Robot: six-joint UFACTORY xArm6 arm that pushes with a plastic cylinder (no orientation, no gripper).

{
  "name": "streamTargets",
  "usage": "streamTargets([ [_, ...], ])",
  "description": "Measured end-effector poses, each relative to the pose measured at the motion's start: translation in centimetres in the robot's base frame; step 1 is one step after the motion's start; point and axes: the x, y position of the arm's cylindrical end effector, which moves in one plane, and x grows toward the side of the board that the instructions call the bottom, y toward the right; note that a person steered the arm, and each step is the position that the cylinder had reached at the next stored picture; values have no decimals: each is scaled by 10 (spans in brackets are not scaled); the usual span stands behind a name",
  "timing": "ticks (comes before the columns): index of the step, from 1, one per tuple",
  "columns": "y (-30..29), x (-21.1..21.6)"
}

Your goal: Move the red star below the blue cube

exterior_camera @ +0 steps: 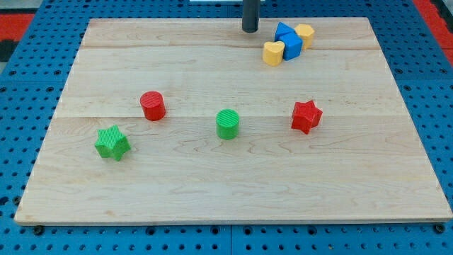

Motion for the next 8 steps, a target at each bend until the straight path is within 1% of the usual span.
streamTargets([
  [1, 20, 6],
  [2, -24, 53],
  [4, -29, 130],
  [6, -26, 138],
  [8, -26, 135],
])
